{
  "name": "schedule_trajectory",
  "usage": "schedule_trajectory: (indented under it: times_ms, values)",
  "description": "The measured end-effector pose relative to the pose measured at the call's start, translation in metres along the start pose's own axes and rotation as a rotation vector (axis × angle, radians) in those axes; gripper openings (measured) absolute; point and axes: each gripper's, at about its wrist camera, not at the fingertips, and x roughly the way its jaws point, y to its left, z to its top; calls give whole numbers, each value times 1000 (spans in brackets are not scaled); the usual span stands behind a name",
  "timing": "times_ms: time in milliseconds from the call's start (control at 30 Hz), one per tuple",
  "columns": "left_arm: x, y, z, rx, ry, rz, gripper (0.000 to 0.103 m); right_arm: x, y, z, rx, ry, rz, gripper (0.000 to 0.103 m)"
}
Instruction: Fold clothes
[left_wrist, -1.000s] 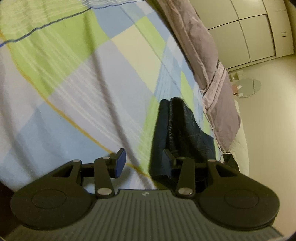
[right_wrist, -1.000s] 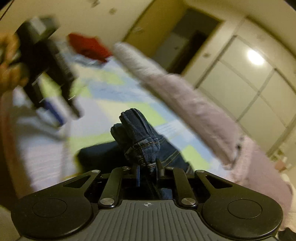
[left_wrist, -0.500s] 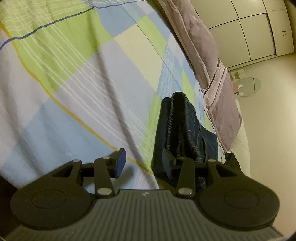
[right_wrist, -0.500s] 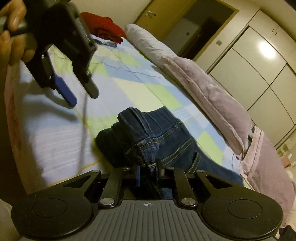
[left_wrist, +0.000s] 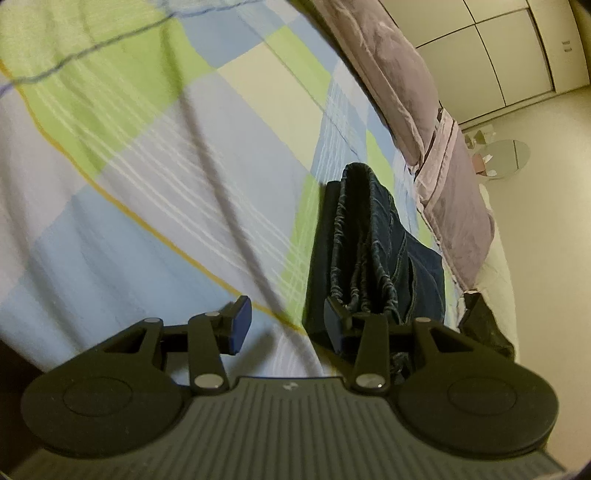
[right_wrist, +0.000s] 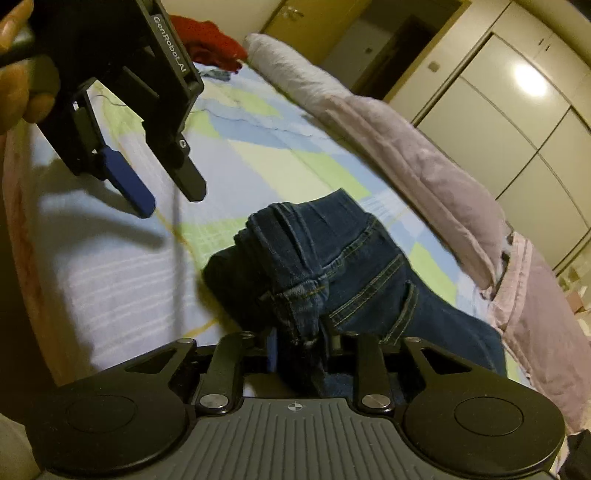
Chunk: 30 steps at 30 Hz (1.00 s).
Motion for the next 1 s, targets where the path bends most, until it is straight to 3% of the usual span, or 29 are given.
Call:
schedule_trajectory:
  times_ms: [100,167,233,300,400,500,600,633,700,800,933,1000]
  values:
    - [-9,-21,-1,103,-37,23,36,-22,-17,-4,145,-69,22,30]
    - [-14,-40,-3,195,-59,12,28,-39,-33,-13,262,-94,-3,30]
    - [-16,-63,-7,295,-74,-10,13,-52,-52,-26,392,-100,-39,30]
    - [-13,-86,-13,395,-88,-21,12,-60,-75,-42,545,-81,-86,30]
    - [-4,-117,-24,531,-94,-12,12,-71,-107,-63,752,-102,-64,30]
    - [15,-134,-39,659,-65,47,12,-73,-123,-72,844,-91,-90,30]
    - [45,-128,-57,777,-60,216,13,-68,-130,-80,881,-45,-136,30]
    - [54,-122,-62,801,-69,232,13,-59,-128,-84,868,0,-144,30]
    - [59,-114,-69,815,-100,226,13,-37,-120,-94,843,81,-142,30]
    - [58,-117,-72,840,-105,240,13,-29,-117,-102,859,59,-147,30]
    - [45,-120,-52,743,-104,194,8,-34,-129,-93,872,96,-121,30]
    - [39,-127,-36,713,-135,151,8,-39,-137,-87,878,71,-132,30]
